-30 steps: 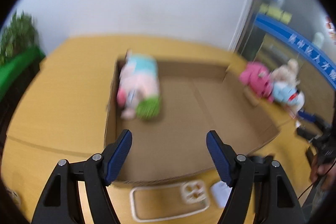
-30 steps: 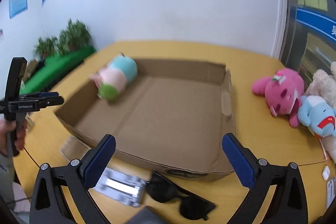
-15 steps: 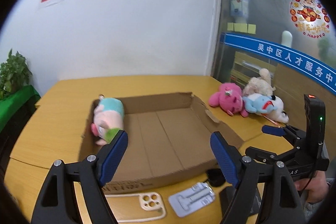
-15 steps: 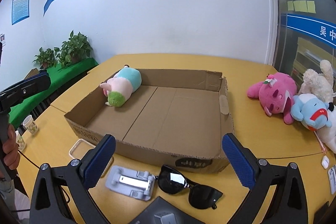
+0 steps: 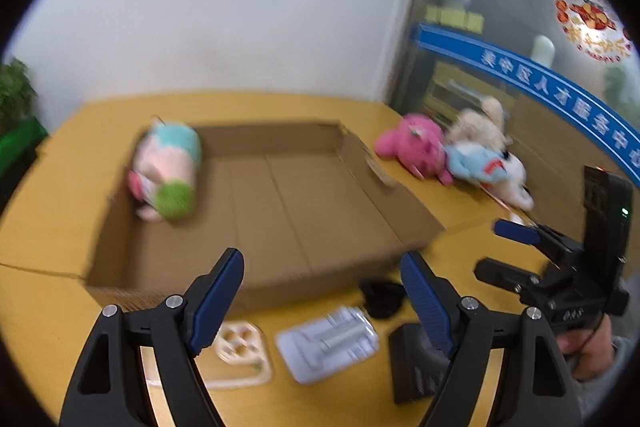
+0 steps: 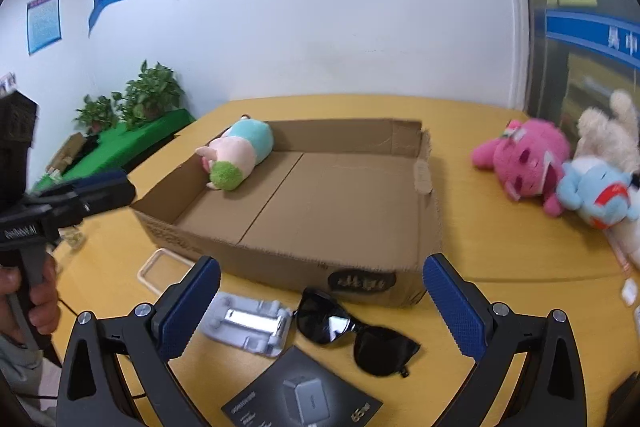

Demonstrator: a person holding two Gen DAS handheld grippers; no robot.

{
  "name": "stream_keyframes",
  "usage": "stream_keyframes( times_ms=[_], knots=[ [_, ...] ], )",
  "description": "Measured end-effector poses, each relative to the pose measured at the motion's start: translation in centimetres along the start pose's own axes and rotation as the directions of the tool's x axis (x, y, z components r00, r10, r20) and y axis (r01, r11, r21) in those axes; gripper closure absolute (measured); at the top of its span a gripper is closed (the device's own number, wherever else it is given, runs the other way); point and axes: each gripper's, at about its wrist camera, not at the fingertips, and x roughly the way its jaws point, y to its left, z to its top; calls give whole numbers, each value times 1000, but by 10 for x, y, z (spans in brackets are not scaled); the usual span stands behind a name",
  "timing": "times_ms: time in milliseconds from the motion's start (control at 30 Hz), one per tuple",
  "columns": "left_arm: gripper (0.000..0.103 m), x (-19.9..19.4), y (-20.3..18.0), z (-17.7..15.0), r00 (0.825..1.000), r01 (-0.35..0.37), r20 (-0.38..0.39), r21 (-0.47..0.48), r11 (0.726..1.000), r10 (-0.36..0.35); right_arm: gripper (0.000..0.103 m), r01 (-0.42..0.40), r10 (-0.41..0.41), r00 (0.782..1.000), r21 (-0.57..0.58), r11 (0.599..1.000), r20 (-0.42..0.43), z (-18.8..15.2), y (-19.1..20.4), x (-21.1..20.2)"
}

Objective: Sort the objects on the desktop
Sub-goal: 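Close both grippers on the black charger box and lift it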

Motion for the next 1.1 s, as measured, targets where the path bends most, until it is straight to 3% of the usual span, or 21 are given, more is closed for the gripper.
stream_keyframes(
  times_ms=[67, 200, 300, 467, 567, 733, 833, 867, 1000, 1033, 1100],
  knots=[
    [22, 13, -4, -10, 996, 48, -69, -7, 999, -49, 0, -53, 53, 998, 23, 998, -32, -13, -9, 0],
    [22, 40, -16, -33, 974, 124, -191, -15, 992, -125, 0, -148, 143, 968, -12, 989, -205, -56, -16, 7],
    [22, 64, -25, -47, 941, 199, -270, -49, 979, -204, 0, -181, 158, 947, -58, 982, -281, -86, -7, 5],
    [22, 95, -33, -62, 894, 249, -362, -89, 964, -264, 0, -109, 101, 933, -5, 994, -346, -113, -13, 19],
    [22, 106, -32, -68, 869, 273, -397, -115, 955, -296, 0, -163, 170, 922, 48, 985, -348, -119, -7, 27],
    [24, 123, -28, -85, 822, 286, -470, -146, 947, -321, 0, -277, 261, 905, 1, 961, -335, -121, 16, 27],
    [23, 126, -31, -95, 796, 305, -495, -166, 938, -347, 0, -212, 206, 916, 22, 977, -345, -123, 4, 33],
    [24, 125, -33, -96, 794, 311, -496, -162, 936, -350, 0, -186, 172, 917, -6, 982, -359, -125, 4, 36],
    [24, 121, -39, -98, 793, 317, -504, -140, 938, -343, 0, -205, 171, 914, -55, 977, -368, -127, 15, 41],
    [26, 120, -39, -100, 784, 333, -505, -149, 931, -361, 0, -191, 151, 914, -72, 979, -376, -127, 18, 44],
    [29, 115, -41, -103, 781, 344, -498, -159, 925, -376, 4, -171, 123, 912, -90, 981, -391, -130, 21, 50]
  ],
)
